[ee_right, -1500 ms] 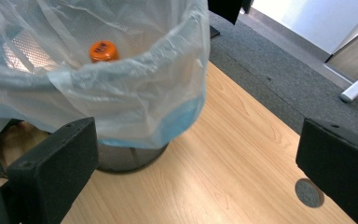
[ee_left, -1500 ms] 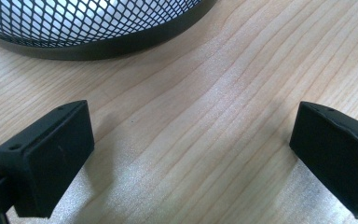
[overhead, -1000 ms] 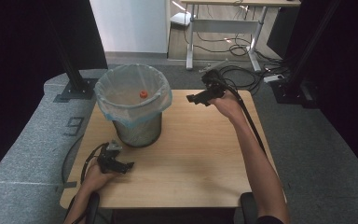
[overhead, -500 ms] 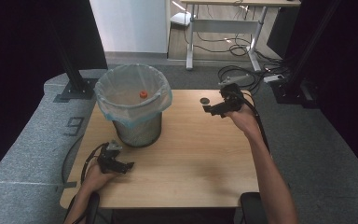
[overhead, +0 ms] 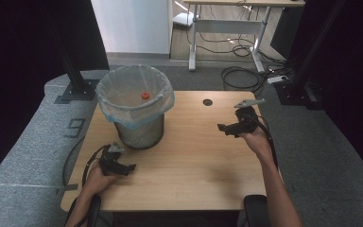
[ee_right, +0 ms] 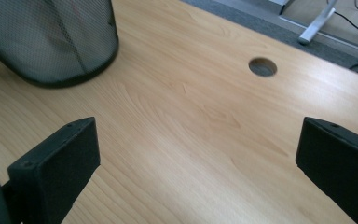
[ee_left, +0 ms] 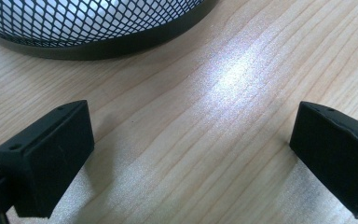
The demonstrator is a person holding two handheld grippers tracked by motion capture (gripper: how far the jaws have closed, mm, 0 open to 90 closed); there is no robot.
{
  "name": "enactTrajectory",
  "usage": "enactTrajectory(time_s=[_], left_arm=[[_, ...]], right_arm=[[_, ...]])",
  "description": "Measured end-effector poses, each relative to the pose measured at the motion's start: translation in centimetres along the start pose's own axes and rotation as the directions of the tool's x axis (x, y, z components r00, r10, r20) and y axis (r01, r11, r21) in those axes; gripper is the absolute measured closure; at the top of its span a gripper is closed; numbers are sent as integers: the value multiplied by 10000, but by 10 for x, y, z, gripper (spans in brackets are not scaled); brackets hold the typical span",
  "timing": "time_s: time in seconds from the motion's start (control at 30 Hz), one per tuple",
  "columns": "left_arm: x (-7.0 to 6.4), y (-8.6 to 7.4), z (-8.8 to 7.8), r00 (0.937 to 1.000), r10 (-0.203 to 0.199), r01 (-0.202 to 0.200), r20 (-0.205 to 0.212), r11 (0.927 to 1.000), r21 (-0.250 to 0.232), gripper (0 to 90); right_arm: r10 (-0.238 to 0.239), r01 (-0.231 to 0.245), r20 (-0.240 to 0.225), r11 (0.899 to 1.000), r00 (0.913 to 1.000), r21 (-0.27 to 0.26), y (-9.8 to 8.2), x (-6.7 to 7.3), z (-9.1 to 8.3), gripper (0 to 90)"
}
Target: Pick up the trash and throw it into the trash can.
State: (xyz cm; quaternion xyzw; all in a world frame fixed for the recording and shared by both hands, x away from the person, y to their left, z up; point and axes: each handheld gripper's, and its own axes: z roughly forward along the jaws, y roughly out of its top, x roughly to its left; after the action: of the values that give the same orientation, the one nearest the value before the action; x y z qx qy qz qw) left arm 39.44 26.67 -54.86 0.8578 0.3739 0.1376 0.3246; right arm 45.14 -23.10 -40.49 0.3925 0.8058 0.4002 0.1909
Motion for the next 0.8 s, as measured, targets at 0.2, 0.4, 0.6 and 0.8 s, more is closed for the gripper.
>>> enactTrajectory(time_s=[0.2,0.4,0.6,0.8], left_arm=[[0,0,0,10000,-14,14,-4,10000,6,0],[0,0,0,10000,-11,11,-1,10000,10,0],[0,0,0,10000,-14,14,-9,10000,15,0],[0,0,0,10000,-17,17,-16,10000,18,0]], right_arm=[[249,-251,139,9996,9996,105,-36,-1,6,0],[344,-351,313,9992,9989,206,-71,2,17,0],[446,-462,398,9981,9982,412,-102,8,29,0],[721,-746,467,9958,9963,537,-132,11,35,0]])
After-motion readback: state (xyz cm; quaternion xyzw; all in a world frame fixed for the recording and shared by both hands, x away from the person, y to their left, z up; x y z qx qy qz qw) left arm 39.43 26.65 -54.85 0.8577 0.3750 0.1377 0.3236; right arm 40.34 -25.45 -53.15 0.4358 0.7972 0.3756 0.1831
